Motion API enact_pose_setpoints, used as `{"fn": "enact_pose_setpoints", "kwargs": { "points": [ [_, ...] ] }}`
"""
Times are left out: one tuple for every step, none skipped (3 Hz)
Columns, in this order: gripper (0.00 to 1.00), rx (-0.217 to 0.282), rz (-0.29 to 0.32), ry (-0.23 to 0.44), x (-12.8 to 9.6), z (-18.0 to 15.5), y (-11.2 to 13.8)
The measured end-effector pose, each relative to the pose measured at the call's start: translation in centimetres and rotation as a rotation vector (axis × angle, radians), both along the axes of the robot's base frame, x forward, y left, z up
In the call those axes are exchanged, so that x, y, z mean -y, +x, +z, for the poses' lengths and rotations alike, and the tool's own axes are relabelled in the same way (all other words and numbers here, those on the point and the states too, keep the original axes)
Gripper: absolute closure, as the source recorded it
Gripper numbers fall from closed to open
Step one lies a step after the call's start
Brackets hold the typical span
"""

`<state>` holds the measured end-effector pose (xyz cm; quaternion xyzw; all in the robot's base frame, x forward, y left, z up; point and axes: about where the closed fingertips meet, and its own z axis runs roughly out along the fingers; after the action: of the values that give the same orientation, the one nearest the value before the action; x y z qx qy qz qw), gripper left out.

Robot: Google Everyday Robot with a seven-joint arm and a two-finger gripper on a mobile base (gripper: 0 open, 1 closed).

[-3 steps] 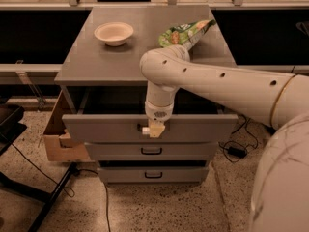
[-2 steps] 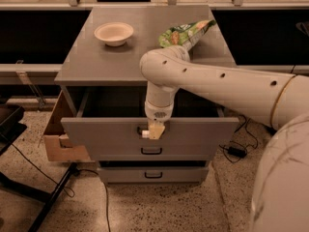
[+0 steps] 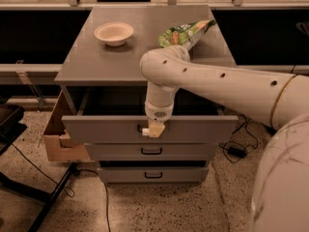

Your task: Open top drawer

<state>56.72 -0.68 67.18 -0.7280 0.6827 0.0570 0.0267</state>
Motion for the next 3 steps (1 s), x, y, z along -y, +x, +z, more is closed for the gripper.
{"fn": "enact_pose_setpoints", "kwargs": {
  "points": [
    [1.0,0.0,0.0,0.0,-0.08,-0.04,0.09],
    [1.0,0.0,0.0,-0.002,-0.18,-0.13,0.22],
    [1.0,-0.004,-0.005,-0.014,-0.11,-0.29,0.34]
  ]
}}
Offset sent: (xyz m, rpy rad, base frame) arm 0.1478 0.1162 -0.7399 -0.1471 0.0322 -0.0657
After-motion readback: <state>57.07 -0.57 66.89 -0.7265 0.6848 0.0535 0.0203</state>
